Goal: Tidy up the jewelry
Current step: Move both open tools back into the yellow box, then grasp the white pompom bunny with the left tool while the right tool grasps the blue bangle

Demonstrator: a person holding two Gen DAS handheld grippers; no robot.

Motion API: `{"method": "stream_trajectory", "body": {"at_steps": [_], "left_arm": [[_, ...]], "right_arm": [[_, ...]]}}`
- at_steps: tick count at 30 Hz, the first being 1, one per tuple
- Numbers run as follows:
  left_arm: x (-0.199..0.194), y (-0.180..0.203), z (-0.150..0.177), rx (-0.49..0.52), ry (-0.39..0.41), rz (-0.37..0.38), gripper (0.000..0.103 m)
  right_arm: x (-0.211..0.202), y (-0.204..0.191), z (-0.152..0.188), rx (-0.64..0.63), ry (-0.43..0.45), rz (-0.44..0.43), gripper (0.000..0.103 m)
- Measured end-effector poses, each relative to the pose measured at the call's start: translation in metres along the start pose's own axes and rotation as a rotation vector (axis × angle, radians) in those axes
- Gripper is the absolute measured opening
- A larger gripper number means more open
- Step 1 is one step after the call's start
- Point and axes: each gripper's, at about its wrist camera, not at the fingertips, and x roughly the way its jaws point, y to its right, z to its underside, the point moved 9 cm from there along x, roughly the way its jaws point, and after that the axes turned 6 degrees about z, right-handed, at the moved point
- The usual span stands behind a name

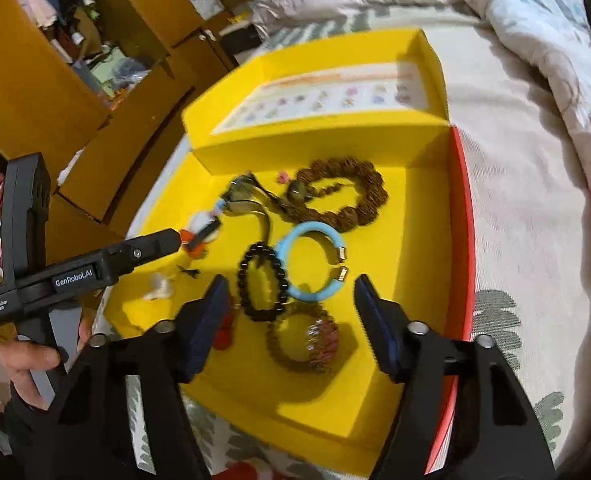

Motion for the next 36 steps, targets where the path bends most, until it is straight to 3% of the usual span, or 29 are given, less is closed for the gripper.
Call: {"method": "stream_trajectory", "body": {"at_steps": [3,16,27,36], "left_arm": [[0.009,-0.003,-0.003,0.014,-0.006,-0.023,0.086],[0.026,-0.019,-0.006,-0.006,-0.051,-0.053,0.086],[0.04,-0.025,-0.005,0.007,-0.082,-0.084,0.086],[0.043,-0.021,-0.009,0.014,-0.08,-0.087,0.086]], "right_arm": [[0.013,0.009,-0.001,0.028,-0.027,0.007,0.049],[0.051,0.011,-0.017,0.0,-0.052,0.116,0.047],[0.075,0.004,-0.03,-0.058,-0.119,0.219,0.036],[0.07,0.012,-0.033,-0.052,-0.142,0.209,0.031]]}}
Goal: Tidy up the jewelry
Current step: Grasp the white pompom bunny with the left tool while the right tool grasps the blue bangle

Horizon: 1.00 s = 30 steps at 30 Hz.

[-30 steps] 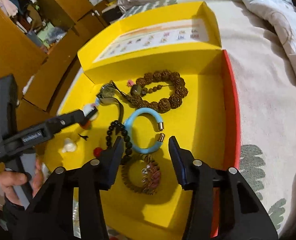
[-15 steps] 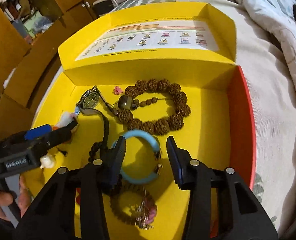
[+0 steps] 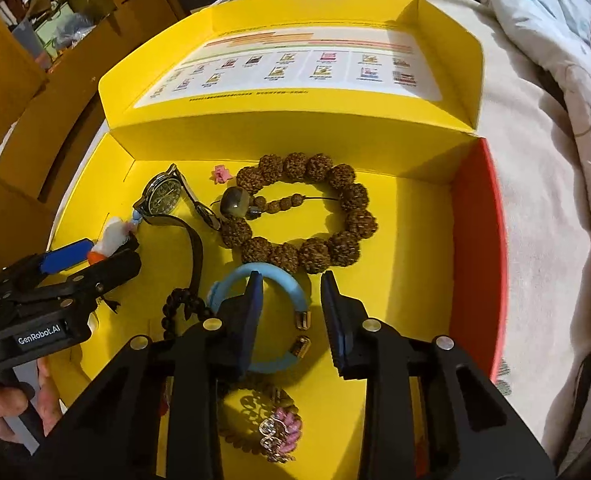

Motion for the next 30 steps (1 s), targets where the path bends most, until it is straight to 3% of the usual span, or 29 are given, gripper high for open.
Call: {"method": "stream_trajectory", "body": {"at_steps": [10,17,30], "left_arm": [[0.005,0.004,-0.001,0.008,0.0,-0.016,0.083],[0.014,0.001,0.005,0.013,-0.04,-0.035,0.047],[0.001,0.0,0.005,-0.016,-0.004,0.001,0.042]], "right_arm": [[0.014,-0.006,0.007,-0.047,-0.03,0.039,0.031],[0.015,-0.005,0.01,-0.052,-0.036,0.044,0.015],[0.003,0.001,0.008,-0.012,-0.023,-0.007,0.011]]}}
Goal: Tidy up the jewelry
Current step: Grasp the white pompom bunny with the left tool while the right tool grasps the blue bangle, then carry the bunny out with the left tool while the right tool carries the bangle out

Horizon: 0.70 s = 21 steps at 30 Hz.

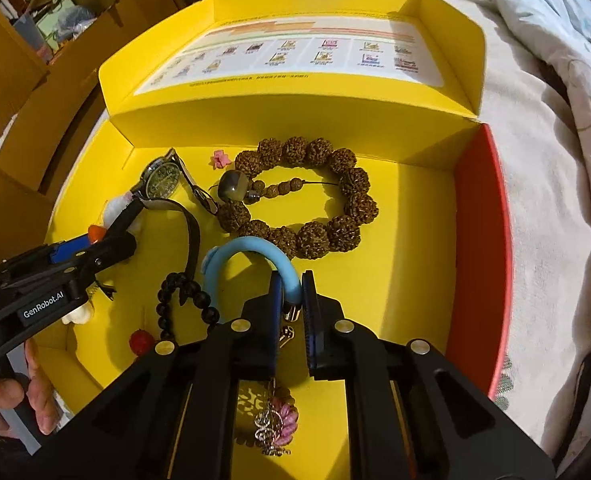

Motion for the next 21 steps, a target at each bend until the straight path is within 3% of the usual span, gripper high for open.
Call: {"method": "stream_trajectory", "body": {"at_steps": [13,21], "left_arm": [[-0.05,0.019,-0.003,0.028,0.093,0.03,0.042],[-0.095,0.024,0.011,0.041,0.147,0.037,0.042]], "right_arm": [[-0.057,-0.001,-0.005,0.019,0.099,-0.034,0.01],[-0.115,-0.01,0.005,0.013,0.18,-0.057,0.01]]}}
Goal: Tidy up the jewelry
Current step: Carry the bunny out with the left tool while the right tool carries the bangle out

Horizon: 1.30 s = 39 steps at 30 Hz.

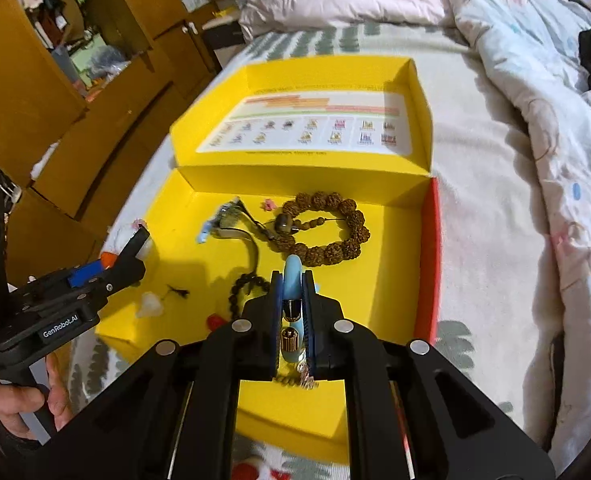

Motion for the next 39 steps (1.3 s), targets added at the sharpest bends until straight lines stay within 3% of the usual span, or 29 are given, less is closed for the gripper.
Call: {"method": "stream_trajectory", "body": {"at_steps": [6,15,24,30,39], "left_arm": [[-0.042,0.005,0.019,0.009,0.036,-0.016,0.042],[-0.06,-0.014,0.083,-0.071,-0.02,-0.036,0.042],[-0.047,-0.038,0.139,-0.116,-0.084,-0.109,0.042],[-0.037,-0.056,0.152,-0.129,-0.096,-0.149,0.042],[-0.016,-0.057,0.16,-0.132,-0.134,-0.151,0.042]], "right_arm": [[-0.052,0.0,0.023,0.011,0.034,-0.033,0.01],[-0.097,0.006,0.093,0.01,0.025,-0.042,0.01],[-0.072,0.002,0.172,-0.005,-0.086,-0.04,0.01],[-0.051,0.006,0.184,0.004,-0.133,-0.039,0.01],[-0.023,0.027,0.188,0.05,-0.19,-0.04,0.01]]}}
